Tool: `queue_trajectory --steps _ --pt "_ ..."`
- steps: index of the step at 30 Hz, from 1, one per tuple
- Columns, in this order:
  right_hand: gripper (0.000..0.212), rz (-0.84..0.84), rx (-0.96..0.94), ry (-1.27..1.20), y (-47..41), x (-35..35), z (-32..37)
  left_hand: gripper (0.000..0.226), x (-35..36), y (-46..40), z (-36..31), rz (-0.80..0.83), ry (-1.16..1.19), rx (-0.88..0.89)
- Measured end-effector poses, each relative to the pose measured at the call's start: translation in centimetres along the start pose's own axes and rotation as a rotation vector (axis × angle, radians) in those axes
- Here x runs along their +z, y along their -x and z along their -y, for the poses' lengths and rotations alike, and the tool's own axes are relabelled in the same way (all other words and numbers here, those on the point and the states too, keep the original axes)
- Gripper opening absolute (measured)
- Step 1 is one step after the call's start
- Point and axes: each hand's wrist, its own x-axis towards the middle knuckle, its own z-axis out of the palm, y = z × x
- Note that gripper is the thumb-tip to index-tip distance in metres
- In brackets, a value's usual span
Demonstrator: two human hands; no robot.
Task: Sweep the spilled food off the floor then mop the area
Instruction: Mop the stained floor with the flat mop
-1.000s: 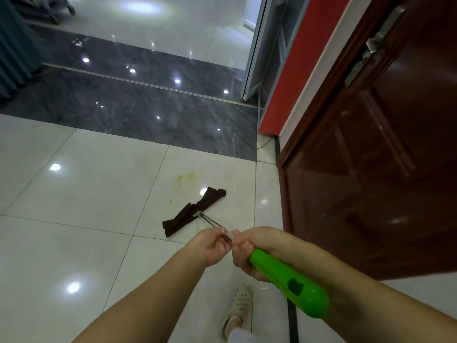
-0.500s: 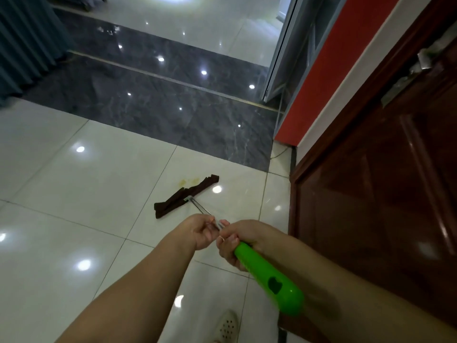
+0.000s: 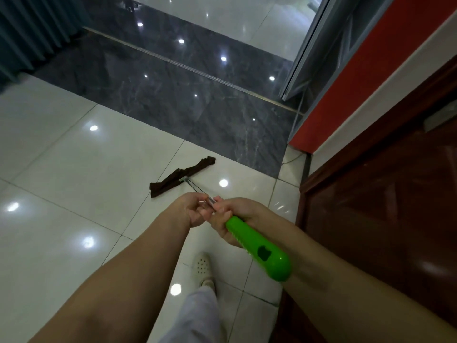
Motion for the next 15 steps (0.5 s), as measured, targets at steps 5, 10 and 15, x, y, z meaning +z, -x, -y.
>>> queue_trajectory --steps 5,10,15 --pt "0.042 0.011 -0.018 -0.201 -2.7 0.9 7.1 0.019 3.2 -3.0 -4.8 0.008 -0.02 0.011" --pt "0.016 -0.032 -0.101 -0.167 -3.0 3.4 13.3 0.022 6.4 -5.1 -8.9 0.037 0.034 0.028" --pt "0.016 -0.08 -0.175 -0.201 -1.7 5.5 17.5 0.02 9.8 -5.7 -12.2 0.023 0.08 -0.002"
